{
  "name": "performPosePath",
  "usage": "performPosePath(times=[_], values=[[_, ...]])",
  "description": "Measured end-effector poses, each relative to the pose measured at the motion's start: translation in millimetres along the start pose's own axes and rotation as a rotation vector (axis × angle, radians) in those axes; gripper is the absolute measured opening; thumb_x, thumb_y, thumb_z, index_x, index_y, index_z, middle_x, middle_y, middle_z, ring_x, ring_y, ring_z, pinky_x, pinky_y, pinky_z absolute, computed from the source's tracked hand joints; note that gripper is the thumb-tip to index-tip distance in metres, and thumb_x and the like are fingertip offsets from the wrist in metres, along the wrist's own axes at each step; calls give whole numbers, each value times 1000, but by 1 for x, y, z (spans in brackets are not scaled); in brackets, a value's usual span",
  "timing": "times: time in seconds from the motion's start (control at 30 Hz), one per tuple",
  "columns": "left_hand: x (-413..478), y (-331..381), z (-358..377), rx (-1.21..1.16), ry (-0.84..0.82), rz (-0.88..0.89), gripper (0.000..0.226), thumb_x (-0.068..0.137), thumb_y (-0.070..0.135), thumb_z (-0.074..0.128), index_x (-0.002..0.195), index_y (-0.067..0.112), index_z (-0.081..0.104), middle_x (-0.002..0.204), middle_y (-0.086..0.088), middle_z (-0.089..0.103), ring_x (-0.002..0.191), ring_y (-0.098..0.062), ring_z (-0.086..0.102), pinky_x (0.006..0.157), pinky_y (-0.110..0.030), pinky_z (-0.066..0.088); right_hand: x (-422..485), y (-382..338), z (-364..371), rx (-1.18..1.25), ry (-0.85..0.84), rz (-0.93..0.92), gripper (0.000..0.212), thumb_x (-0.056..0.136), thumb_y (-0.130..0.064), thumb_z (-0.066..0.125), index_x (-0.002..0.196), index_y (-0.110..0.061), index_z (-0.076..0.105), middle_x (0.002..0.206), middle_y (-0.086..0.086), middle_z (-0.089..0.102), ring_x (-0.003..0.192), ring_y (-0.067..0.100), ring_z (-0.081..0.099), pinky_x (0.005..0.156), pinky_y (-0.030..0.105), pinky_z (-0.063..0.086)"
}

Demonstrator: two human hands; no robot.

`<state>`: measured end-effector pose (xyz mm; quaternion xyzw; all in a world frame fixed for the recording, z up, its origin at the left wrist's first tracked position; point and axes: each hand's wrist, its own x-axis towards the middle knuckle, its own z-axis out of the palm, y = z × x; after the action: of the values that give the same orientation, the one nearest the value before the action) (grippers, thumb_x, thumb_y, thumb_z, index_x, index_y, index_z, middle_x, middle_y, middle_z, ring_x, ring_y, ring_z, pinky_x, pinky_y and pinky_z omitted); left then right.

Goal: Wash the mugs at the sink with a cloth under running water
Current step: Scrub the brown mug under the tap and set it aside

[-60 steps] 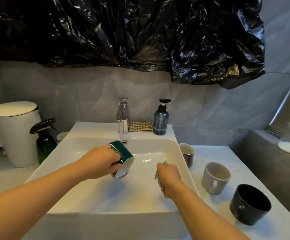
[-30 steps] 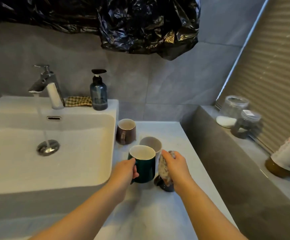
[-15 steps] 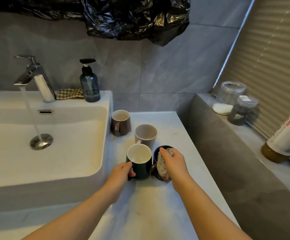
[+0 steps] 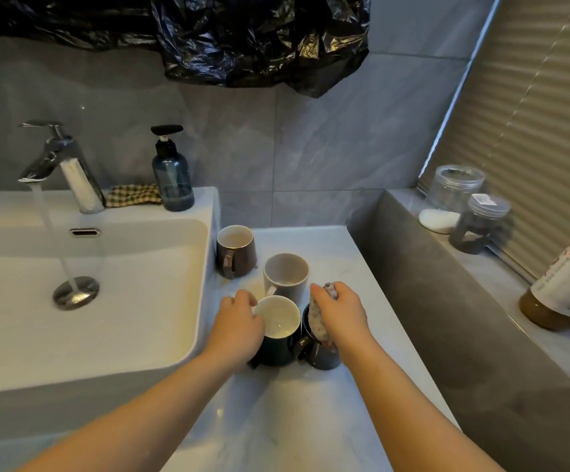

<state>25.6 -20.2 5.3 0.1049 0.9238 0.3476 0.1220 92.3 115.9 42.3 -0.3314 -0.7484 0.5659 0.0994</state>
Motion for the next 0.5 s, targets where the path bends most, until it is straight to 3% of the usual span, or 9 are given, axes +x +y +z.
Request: performPosePath(times=[0.07, 0.13, 0.27, 0.33, 0.4, 0.5], values=[[18, 13, -12, -58, 11, 22, 14, 92, 14, 40, 100, 18, 52, 111, -4, 48, 98, -22, 50, 79, -31, 40, 10, -8, 4, -12, 2, -23, 23, 96, -32, 46, 84, -13, 48, 78, 4, 52, 66, 11, 48, 58, 23, 41], [41, 25, -22, -223, 7, -80, 14, 93, 16, 40, 96, 16, 54, 105, -7, 54, 97, -27, 55, 76, -35, 45, 22, -16, 10, 2, 4, -51, 24, 95, -31, 47, 78, -14, 46, 77, 4, 51, 66, 12, 48, 57, 23, 40], [90, 29, -29, -579, -30, -438, 29, 97, 16, 34, 123, 14, 46, 111, -8, 50, 93, -27, 55, 65, -32, 48, 49, -29, 24, -5, -5, -86, 26, 95, -30, 47, 73, -17, 42, 75, 2, 48, 68, 12, 46, 59, 22, 38], [110, 26, -27, -555, 46, -542, 37, 99, 23, 30, 133, 10, 38, 125, -11, 50, 107, -31, 54, 80, -38, 49, 63, -34, 30, -32, -15, -95, 24, 95, -32, 47, 75, -19, 44, 76, 0, 49, 70, 10, 48, 59, 20, 39], [127, 25, -21, -581, 105, -647, 47, 101, 30, 23, 138, 3, 36, 140, -13, 45, 126, -31, 44, 105, -40, 37, 75, -37, 36, -41, -23, -92, 21, 96, -32, 47, 80, -19, 46, 77, -1, 49, 71, 10, 48, 59, 18, 39], [146, 23, -17, -634, 75, -685, 47, 97, 21, 34, 140, 3, 33, 142, -16, 41, 128, -34, 43, 104, -45, 39, 92, -38, 42, -37, -28, -69, 22, 96, -32, 48, 78, -20, 46, 76, -2, 49, 70, 11, 48, 66, 23, 44]])
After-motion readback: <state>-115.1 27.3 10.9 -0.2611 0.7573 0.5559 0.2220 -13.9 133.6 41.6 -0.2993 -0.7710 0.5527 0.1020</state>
